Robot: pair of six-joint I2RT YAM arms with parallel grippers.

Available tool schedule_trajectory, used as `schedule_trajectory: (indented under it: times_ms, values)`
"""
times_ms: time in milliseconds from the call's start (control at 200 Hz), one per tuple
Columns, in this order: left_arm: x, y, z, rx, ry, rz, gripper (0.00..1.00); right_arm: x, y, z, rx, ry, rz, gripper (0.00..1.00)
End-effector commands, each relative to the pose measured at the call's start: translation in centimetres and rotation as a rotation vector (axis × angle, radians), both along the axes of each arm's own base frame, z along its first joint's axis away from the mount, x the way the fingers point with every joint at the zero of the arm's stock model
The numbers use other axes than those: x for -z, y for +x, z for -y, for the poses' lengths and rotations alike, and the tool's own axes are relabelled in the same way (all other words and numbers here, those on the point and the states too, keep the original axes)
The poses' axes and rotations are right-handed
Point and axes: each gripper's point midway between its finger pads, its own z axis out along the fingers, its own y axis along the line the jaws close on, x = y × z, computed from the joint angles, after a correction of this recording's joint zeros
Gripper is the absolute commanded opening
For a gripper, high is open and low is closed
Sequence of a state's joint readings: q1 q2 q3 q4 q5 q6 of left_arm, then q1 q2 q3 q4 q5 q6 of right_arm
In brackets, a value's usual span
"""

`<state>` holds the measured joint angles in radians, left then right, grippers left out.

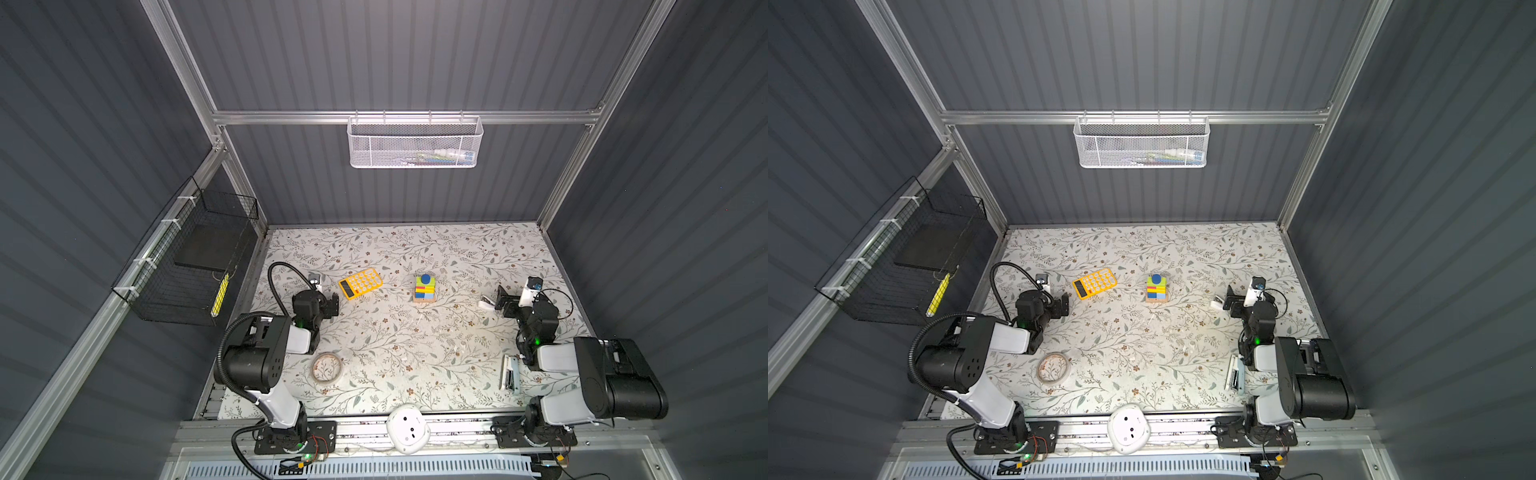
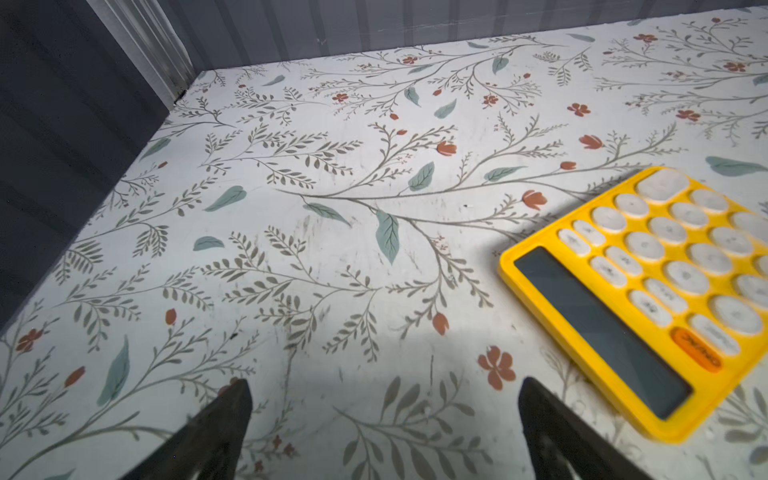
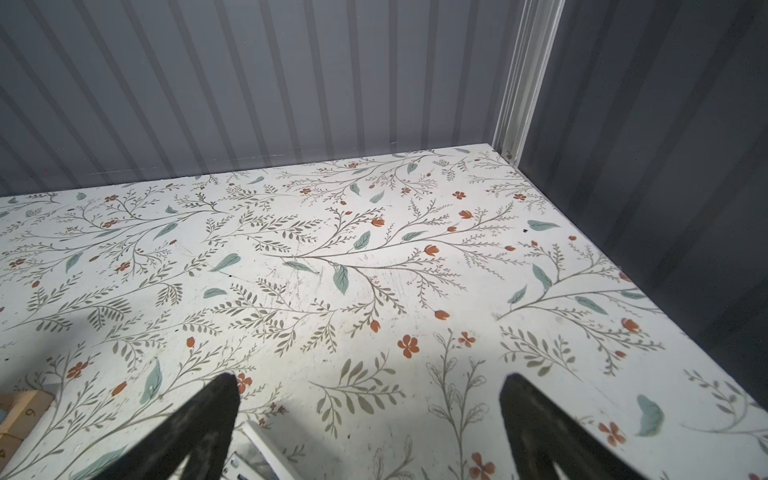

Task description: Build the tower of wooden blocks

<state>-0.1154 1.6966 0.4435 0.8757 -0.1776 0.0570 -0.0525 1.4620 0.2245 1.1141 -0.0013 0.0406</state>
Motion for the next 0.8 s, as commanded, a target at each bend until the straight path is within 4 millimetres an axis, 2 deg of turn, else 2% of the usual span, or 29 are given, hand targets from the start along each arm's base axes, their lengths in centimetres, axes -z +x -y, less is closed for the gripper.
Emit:
schedule_trajectory:
  times_ms: [0,110,240,795]
  values:
    - [-1.1,0.9,-0.3,0.007,-0.007,0.042,1.0,-1.3,0.6,-0.3,-0.014,-0.008,0.042,0.99]
    - [-0.9,1.3,-1.5,-0.054,-0.029,0.028,1.0,-1.2,0.7,0.0,0.006,-0.004,0.031,0.99]
    - [-0.8,1.3,-1.6,-0.057,-0.032,0.029,1.0,-0.7,1.7,1.4,0.086,0.012,-0.031,0.99]
    - [-0.9,1.2,-1.6,-0.059,-0.032,0.037,1.0,-0.8,1.6,1.4,0.085,0.01,-0.022,0.99]
